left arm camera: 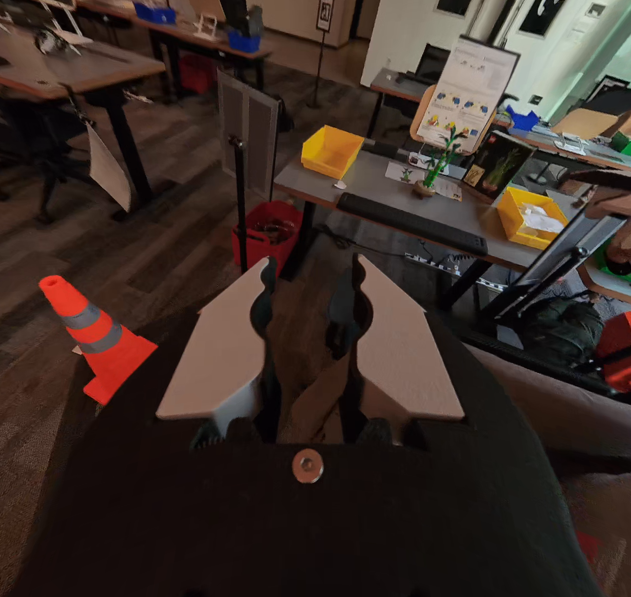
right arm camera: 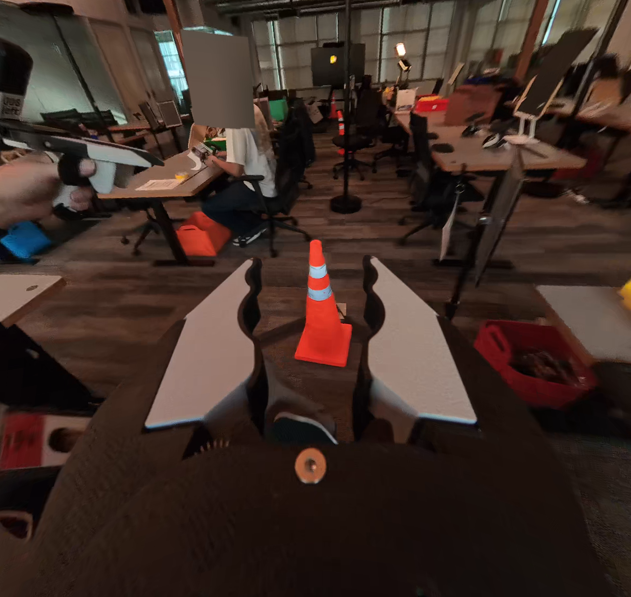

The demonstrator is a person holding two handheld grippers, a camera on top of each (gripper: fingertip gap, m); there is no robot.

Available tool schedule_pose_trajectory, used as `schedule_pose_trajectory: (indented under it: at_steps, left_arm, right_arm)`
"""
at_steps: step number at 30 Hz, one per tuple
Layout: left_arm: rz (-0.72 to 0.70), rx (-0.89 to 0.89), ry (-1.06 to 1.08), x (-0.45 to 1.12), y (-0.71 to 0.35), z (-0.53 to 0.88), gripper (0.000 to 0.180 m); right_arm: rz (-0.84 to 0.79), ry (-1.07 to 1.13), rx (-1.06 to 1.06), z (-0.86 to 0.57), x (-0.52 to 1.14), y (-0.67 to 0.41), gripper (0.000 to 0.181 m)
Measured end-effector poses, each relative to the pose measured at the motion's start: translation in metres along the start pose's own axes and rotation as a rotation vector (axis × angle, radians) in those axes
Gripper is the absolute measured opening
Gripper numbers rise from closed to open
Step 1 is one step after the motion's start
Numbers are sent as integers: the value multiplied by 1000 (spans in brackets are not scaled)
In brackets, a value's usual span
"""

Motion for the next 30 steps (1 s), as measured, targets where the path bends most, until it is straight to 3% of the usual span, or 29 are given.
schedule_pose_trajectory:
  at_steps: [5, 11, 16, 21, 25, 27, 30]
  left_arm:
    - [-23, -37, 100, 102, 3, 92, 46]
    - [120, 90, 380, 283, 22, 173, 52]
    - [257, 137, 458, 438, 48, 217, 50]
    - [146, 276, 461, 558, 50, 235, 44]
    - [151, 318, 541, 662, 83, 238, 46]
    - [142, 330, 596, 714, 100, 241, 44]
    - [108, 366, 775, 778, 129, 236, 38]
  right_arm:
    - [171, 56, -68, -72, 153, 52, 67]
    - [290, 99, 35, -145, 285, 161, 69]
    - [407, 225, 203, -195, 345, 267, 67]
    - [326, 420, 451, -267, 397, 339, 69]
    - [318, 446, 406, -336, 456, 417, 81]
    - [407, 434, 451, -369, 488, 473, 102]
    - [395, 439, 534, -418, 536, 538, 116]
Point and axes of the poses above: each gripper's, where its closed fingertips meet, x out along the fingers, y out of its underside, z = x × y across the jaws, the point moved 1 cm from there along -x, back along the fingers, and after that the axes turned 3 degrees about -y, right-handed, at the moved point
